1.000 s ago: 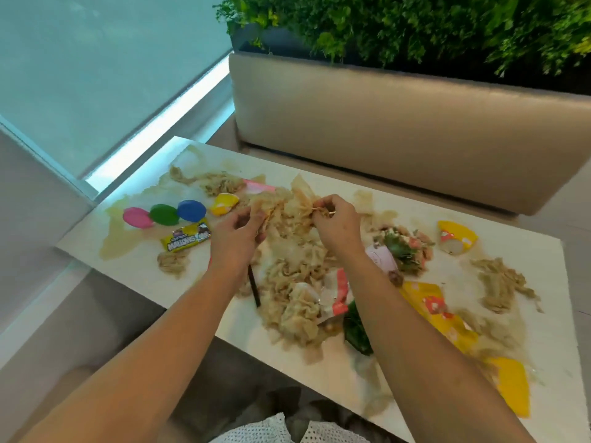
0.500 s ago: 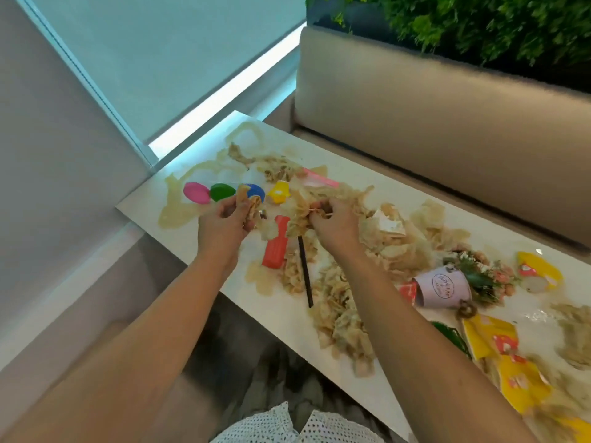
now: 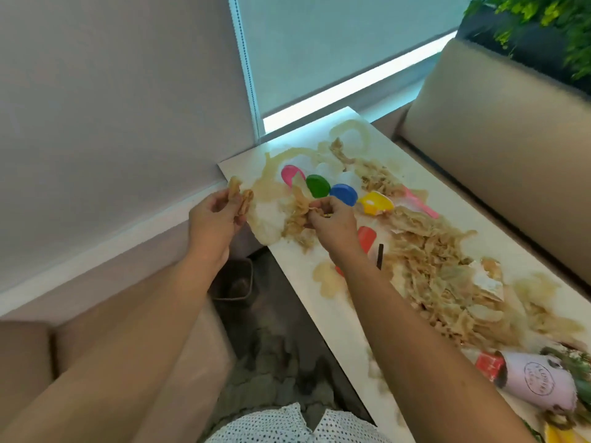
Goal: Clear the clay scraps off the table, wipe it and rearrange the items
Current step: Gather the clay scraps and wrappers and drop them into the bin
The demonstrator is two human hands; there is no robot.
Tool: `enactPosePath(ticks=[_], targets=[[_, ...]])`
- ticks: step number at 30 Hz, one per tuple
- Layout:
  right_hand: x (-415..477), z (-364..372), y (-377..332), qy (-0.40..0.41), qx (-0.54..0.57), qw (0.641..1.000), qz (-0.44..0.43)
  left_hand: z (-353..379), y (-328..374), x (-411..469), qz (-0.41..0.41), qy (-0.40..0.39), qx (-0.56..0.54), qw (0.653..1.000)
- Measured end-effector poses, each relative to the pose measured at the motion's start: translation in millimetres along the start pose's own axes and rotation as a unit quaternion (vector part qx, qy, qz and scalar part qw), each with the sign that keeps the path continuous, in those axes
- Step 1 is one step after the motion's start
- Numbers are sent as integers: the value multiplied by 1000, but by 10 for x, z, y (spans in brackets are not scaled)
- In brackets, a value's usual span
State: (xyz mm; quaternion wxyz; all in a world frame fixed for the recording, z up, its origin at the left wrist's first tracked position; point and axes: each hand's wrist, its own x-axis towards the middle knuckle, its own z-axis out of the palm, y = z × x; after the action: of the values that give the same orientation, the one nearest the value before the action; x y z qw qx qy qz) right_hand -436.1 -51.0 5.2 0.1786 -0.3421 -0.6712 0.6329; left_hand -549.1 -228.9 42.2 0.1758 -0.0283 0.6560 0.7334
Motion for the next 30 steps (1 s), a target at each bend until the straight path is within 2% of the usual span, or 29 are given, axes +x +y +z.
enactPosePath(ticks=[5,14,21,30], targets=[[231,802,23,-48,-44,998,10,-548,-82,486,-26,65,15,997],[723,2065,331,-72,-98,988,95,-1362,-243,1482,-76,89,72,990],[898,2577,651,-69,-143,980,120,-1772,-436,1830,-112,107,78,985],[1158,2921,1219,-77,-186,961,188,-1977,-1063,2357,-198,168,73,963]])
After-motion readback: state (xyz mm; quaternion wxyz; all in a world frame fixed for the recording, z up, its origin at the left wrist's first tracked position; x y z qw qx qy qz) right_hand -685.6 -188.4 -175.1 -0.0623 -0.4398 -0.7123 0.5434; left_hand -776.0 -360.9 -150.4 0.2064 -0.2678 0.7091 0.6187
